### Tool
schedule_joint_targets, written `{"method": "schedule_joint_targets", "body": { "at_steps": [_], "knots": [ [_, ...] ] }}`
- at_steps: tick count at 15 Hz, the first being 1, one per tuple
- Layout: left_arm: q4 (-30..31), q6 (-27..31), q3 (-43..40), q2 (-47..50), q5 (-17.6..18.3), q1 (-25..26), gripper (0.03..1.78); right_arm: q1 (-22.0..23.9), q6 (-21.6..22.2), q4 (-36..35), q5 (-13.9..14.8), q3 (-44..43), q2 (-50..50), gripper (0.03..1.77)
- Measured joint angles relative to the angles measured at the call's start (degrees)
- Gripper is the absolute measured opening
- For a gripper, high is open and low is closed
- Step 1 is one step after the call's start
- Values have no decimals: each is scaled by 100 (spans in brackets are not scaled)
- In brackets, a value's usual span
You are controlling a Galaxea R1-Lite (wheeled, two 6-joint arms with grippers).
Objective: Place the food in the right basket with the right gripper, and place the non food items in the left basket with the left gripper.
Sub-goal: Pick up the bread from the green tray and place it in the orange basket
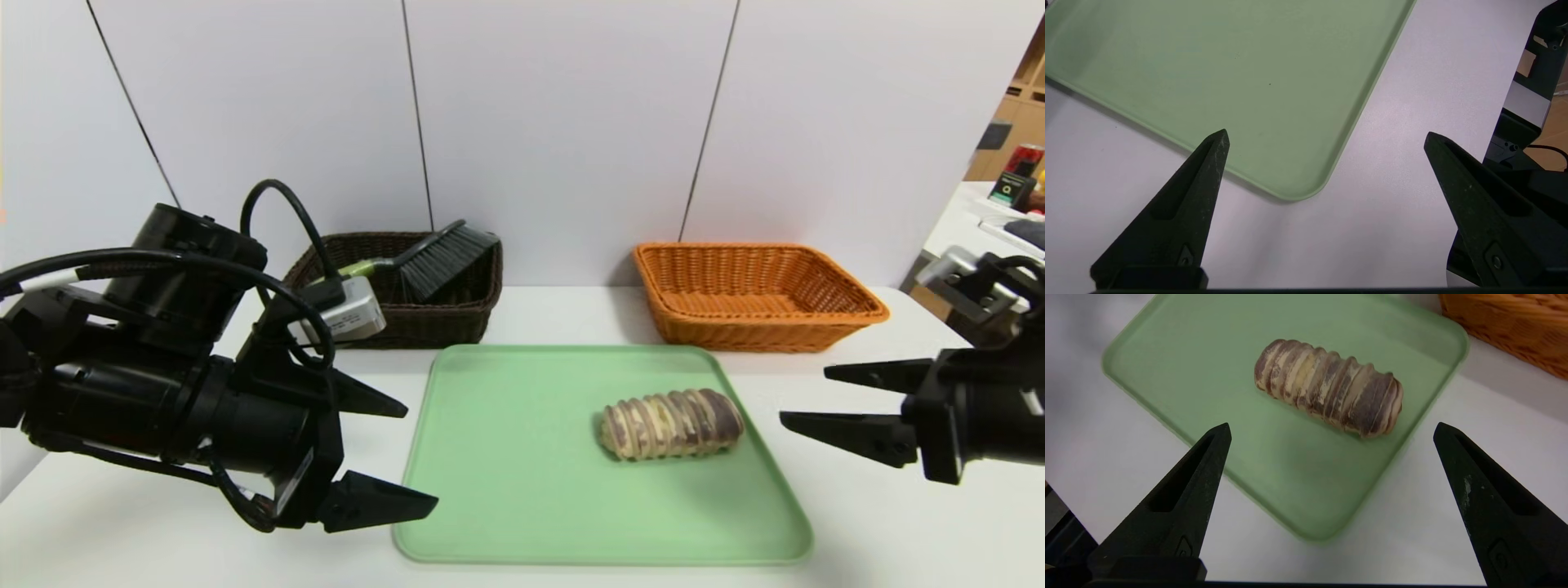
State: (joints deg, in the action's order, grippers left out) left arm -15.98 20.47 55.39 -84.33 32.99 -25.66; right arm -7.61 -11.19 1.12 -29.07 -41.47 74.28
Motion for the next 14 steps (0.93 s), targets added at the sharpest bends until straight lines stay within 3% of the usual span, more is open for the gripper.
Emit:
{"method": "schedule_joint_targets", "body": {
  "at_steps": [6,9,14],
  "knots": [
    [271,-16,26,-158,-13,17,169,-280,-1124,-605,-438,-739,1536,171],
    [400,-27,22,-196,-20,20,169,-319,-1467,-555,-902,-1117,2037,171],
    [463,-29,39,-271,-22,30,169,-427,-1907,111,-1367,-1710,2481,171]
  ]
}}
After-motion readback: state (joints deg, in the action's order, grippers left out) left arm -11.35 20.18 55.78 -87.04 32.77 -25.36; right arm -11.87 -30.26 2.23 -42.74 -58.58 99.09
